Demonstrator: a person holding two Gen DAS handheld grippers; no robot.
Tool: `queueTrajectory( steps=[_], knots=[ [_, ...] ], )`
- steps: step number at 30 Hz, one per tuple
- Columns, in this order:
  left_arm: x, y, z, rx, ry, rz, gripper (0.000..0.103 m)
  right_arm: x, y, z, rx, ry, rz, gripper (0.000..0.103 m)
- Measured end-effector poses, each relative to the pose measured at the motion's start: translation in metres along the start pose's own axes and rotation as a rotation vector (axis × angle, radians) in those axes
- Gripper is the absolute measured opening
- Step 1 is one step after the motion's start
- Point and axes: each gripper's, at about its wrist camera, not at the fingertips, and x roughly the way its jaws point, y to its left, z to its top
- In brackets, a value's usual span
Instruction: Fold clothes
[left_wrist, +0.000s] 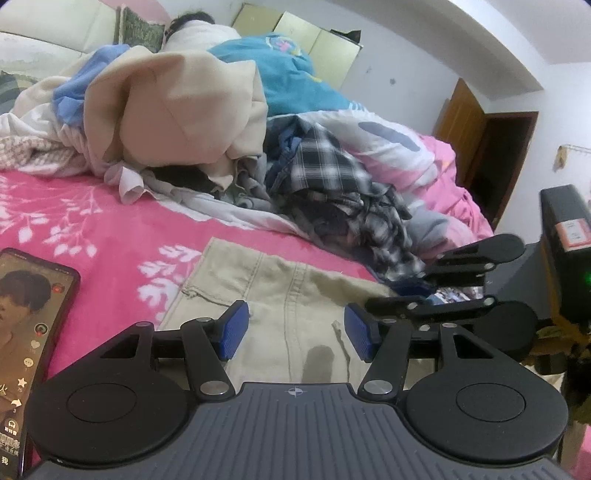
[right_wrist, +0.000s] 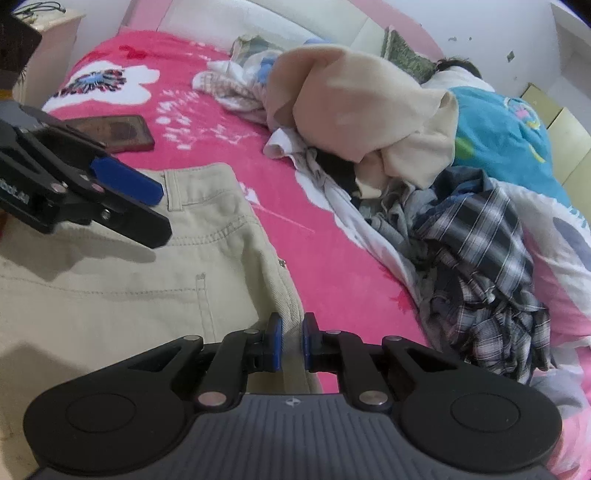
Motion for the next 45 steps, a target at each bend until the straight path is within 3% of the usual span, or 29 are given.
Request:
queueTrajectory(
  steps=[8,9,11,16,18,22,27,31,38,41,45],
  knots=[
    [0.013,0.001,-0.006,0.017,0.050,0.033,0.058,0.024,-0.009,-0.014,0.146,0.029,0.047,0.016],
    [0.013,0.000,-0.006,0.022,0.050,0.037,0.058,0.022,-0.013,-0.015,0.173,0.024,0.049,0.019],
    [0.012,0.000,-0.007,0.023,0.048,0.039,0.058,0.010,-0.020,-0.016,0.229,0.013,0.024,0.043],
    [0.012,0.000,-0.008,0.022,0.042,0.045,0.058,-0.051,-0.047,-0.039,0.461,-0.040,-0.022,0.051],
    [0.012,0.000,-0.007,0.014,0.034,0.048,0.057,-0.079,-0.056,-0.053,0.570,-0.058,-0.038,0.061],
    [0.004,-0.001,-0.007,0.002,-0.028,0.085,0.059,-0.137,-0.051,-0.092,0.760,-0.072,-0.119,0.068],
    [-0.008,0.001,-0.005,-0.032,-0.058,0.073,0.059,-0.197,-0.033,-0.130,0.907,-0.082,-0.258,0.078],
    [-0.020,-0.009,0.003,-0.048,-0.070,0.059,0.060,-0.239,-0.024,-0.153,0.989,-0.116,-0.376,0.103],
    [-0.020,-0.043,0.027,-0.047,-0.063,-0.004,0.068,-0.277,-0.028,-0.163,1.065,-0.202,-0.568,0.103],
    [-0.005,-0.057,0.032,-0.031,-0.048,-0.027,0.068,-0.280,-0.023,-0.166,1.040,-0.250,-0.584,0.103],
    [0.022,-0.064,0.031,0.004,-0.020,-0.003,0.068,-0.276,-0.018,-0.167,0.976,-0.299,-0.589,0.103]
  ],
)
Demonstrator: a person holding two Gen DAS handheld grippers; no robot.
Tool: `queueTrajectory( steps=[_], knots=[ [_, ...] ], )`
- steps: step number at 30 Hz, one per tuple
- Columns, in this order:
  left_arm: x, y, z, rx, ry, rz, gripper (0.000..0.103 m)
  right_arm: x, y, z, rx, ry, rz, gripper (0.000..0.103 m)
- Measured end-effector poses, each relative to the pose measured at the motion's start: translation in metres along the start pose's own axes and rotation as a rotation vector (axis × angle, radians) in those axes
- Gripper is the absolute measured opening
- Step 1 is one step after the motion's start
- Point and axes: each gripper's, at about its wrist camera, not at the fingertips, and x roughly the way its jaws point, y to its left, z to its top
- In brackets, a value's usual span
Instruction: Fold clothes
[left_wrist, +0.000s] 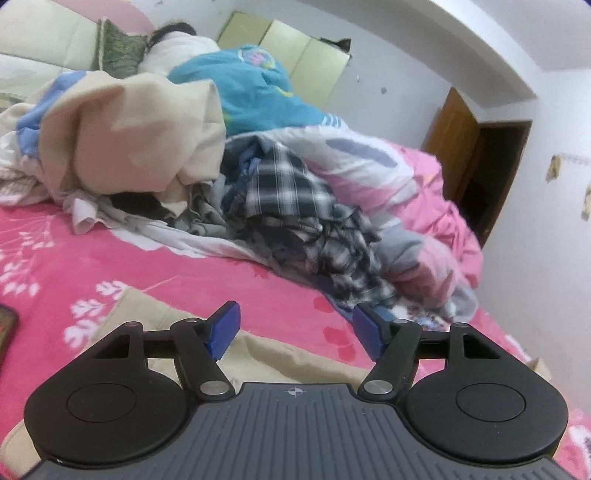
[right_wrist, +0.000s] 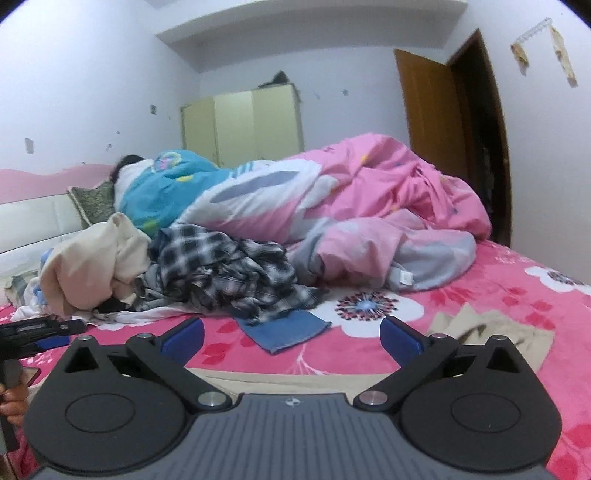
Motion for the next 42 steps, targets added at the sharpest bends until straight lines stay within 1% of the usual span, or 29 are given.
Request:
queueTrajectory(
  steps=[4,5,7,10,12,14,18,19,20,21,22,26,28,31,32,35,37,40,41,42],
  knots=[
    [0.026,0.006,-0.006,0.038,0.024,0.057,0.068,0.009,0.008,-0.006,-0.104,-0.075,0.036,0.103],
    [0.031,0.011,-0.008,0.026,0.037,0.064,0.068,0.012,0.011,-0.007,-0.141,-0.085,0.043,0.103],
    [0.041,0.022,-0.012,0.001,0.065,0.077,0.068,0.029,0.024,-0.010,-0.283,-0.041,0.047,0.103],
    [0.049,0.036,-0.018,-0.053,0.090,0.080,0.068,0.057,0.050,-0.024,-0.519,0.023,0.058,0.102],
    [0.051,0.044,-0.022,-0.086,0.099,0.073,0.067,0.075,0.066,-0.039,-0.655,0.067,0.080,0.094],
    [0.049,0.046,-0.022,-0.099,0.089,0.060,0.068,0.092,0.077,-0.053,-0.757,0.133,0.118,0.074],
    [0.047,0.044,-0.023,-0.082,0.075,0.059,0.068,0.113,0.085,-0.079,-0.861,0.287,0.179,0.060],
    [0.046,0.044,-0.023,-0.083,0.070,0.055,0.068,0.117,0.083,-0.083,-0.869,0.328,0.186,0.050],
    [0.046,0.044,-0.023,-0.084,0.065,0.052,0.068,0.121,0.082,-0.085,-0.873,0.365,0.191,0.036],
    [0.045,0.044,-0.023,-0.086,0.060,0.048,0.068,0.123,0.080,-0.085,-0.870,0.382,0.189,0.028],
    [0.044,0.044,-0.023,-0.087,0.056,0.045,0.067,0.124,0.078,-0.082,-0.866,0.383,0.187,0.018],
    [0.042,0.043,-0.020,-0.085,0.027,0.031,0.068,0.130,0.071,-0.057,-0.772,0.350,0.183,0.012],
    [0.042,0.041,-0.019,-0.077,0.017,0.033,0.068,0.139,0.062,-0.045,-0.710,0.352,0.179,0.012],
    [0.044,0.038,-0.019,-0.058,0.030,0.050,0.068,0.163,0.045,-0.033,-0.605,0.388,0.175,0.012],
    [0.045,0.037,-0.019,-0.051,0.034,0.056,0.068,0.172,0.039,-0.031,-0.559,0.414,0.179,0.012],
    [0.048,0.036,-0.021,-0.039,0.050,0.066,0.068,0.200,0.018,-0.033,-0.417,0.487,0.176,0.013],
    [0.048,0.036,-0.021,-0.038,0.049,0.064,0.068,0.214,0.007,-0.040,-0.364,0.520,0.145,0.013],
    [0.048,0.037,-0.021,-0.039,0.057,0.065,0.068,0.224,-0.004,-0.048,-0.342,0.533,0.094,0.013],
    [0.049,0.037,-0.022,-0.040,0.057,0.065,0.068,0.223,-0.007,-0.048,-0.326,0.523,0.087,0.014],
    [0.049,0.037,-0.022,-0.041,0.057,0.065,0.068,0.216,-0.007,-0.042,-0.317,0.490,0.089,0.014]
  ],
)
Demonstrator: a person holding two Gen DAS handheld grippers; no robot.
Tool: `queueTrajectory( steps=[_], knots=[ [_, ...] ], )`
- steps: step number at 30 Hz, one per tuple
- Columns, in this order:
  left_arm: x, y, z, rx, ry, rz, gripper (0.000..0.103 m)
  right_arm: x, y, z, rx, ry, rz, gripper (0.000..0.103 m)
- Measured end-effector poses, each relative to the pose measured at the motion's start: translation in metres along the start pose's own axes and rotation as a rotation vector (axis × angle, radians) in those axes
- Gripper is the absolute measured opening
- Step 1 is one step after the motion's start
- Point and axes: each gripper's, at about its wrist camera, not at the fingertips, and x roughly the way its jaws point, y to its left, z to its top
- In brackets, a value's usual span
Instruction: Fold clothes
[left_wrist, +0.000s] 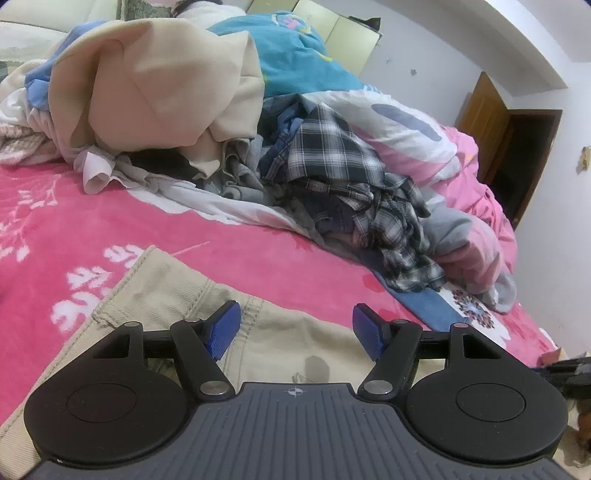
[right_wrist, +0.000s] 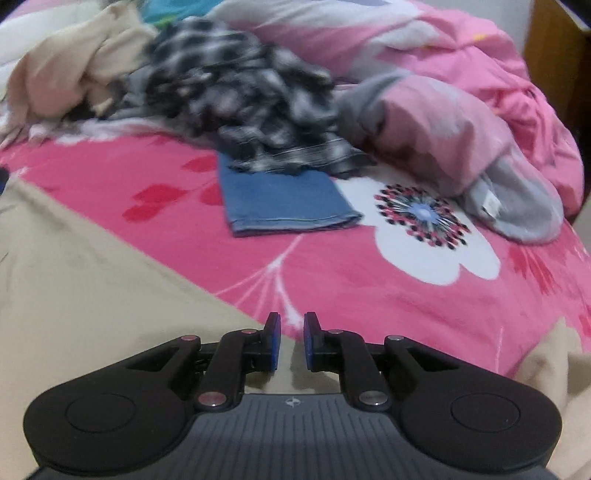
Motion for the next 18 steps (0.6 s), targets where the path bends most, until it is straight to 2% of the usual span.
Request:
queueTrajectory(
  steps=[3,5,6,10,11,14,18],
  knots=[
    [0.000,0.000,0.000,-0.002,0.002,0.001,0.068,-0.027,-0.002,0.003,0.019,-0.102,0.000,0.014],
    [0.000,0.000,0.000,0.000,0.001,0.004,0.068,-0.048,0.008,0.004,-0.009,-0.166,0.057,0.014],
    [0.000,-0.001,0.000,0.001,0.000,0.006,0.068,-0.053,0.013,0.005,-0.026,-0.169,0.096,0.014],
    [-0.002,0.000,-0.001,-0.004,-0.013,0.014,0.068,-0.049,0.042,0.001,-0.147,-0.106,0.244,0.014],
    [-0.002,0.000,-0.001,-0.007,-0.017,0.016,0.068,-0.041,0.050,0.000,-0.187,-0.075,0.252,0.014],
    [-0.001,0.001,0.000,-0.008,-0.016,0.020,0.068,-0.011,0.063,-0.005,-0.239,0.031,0.230,0.014],
    [0.004,-0.001,0.002,0.001,-0.014,0.033,0.068,0.006,0.063,-0.006,-0.232,0.025,0.151,0.014]
  ],
)
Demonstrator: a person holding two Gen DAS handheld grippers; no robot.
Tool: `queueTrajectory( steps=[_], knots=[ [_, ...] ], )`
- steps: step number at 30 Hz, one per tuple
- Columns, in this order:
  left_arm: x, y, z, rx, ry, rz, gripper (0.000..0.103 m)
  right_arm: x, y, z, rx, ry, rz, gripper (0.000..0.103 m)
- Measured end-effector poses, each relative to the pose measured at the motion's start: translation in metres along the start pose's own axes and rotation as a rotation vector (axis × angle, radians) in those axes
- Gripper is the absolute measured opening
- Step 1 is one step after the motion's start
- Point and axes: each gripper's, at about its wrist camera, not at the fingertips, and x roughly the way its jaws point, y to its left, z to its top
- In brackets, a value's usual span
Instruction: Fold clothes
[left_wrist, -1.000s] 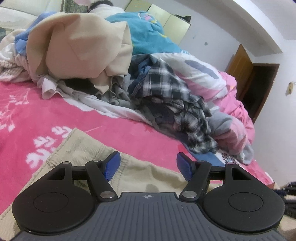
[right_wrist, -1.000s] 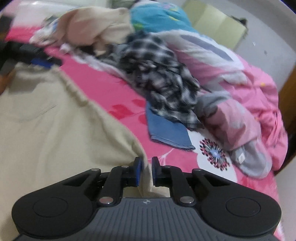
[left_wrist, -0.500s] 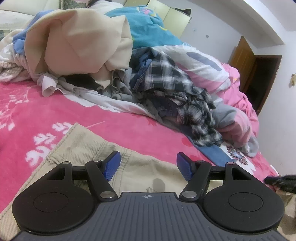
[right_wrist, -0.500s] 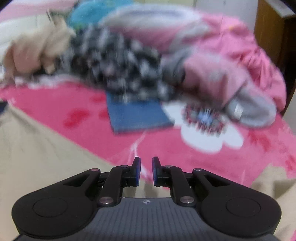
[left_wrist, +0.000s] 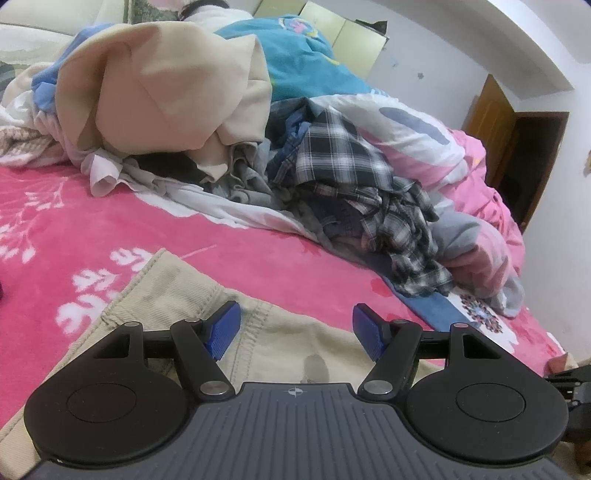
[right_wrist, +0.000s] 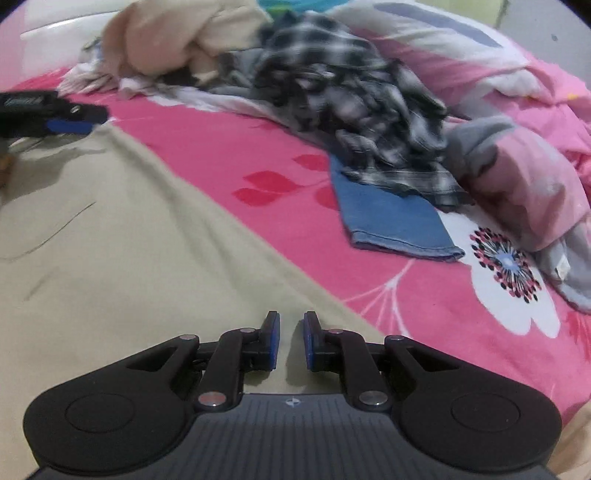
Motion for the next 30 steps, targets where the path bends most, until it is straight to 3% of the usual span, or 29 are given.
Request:
queueTrajectory(
  steps=[5,7,9,10,13,17,21,26,27,29,30],
  knots=[
    [0.003,-0.004,0.001,0.017,0.005,0.016,0.068,-0.002,0.002,0.002,-0.017,-0.009,-0.023,0.015],
    [0.001,-0.002,0.001,0.012,0.000,0.008,0.068,-0.011,-0.003,0.009,-0.038,-0.044,0.019,0.016],
    [0.001,-0.002,0.001,0.011,0.002,0.004,0.068,-0.019,-0.005,0.017,-0.065,-0.077,0.081,0.031],
    [0.001,-0.002,0.001,0.011,0.005,0.003,0.068,-0.020,-0.006,0.021,-0.083,-0.087,0.107,0.049],
    [-0.001,0.000,0.000,0.005,0.001,-0.007,0.068,-0.015,-0.005,0.033,-0.165,-0.075,0.165,0.050],
    [-0.003,0.004,-0.001,-0.011,0.004,-0.020,0.068,0.006,-0.010,0.041,-0.245,0.000,0.252,0.049],
    [-0.004,0.005,-0.002,-0.014,0.001,-0.030,0.068,0.024,-0.026,0.046,-0.234,0.062,0.354,0.047],
    [-0.005,0.006,-0.002,-0.018,-0.007,-0.037,0.068,0.030,-0.032,0.052,-0.242,0.148,0.452,0.025],
    [-0.006,0.006,-0.002,-0.019,-0.009,-0.038,0.068,0.029,-0.029,0.052,-0.256,0.156,0.446,0.023],
    [-0.007,0.006,-0.002,-0.020,-0.014,-0.039,0.068,0.028,-0.023,0.052,-0.278,0.151,0.407,0.009],
    [-0.008,0.006,-0.002,-0.019,-0.024,-0.040,0.068,0.024,-0.019,0.053,-0.290,0.138,0.376,0.007]
  ],
)
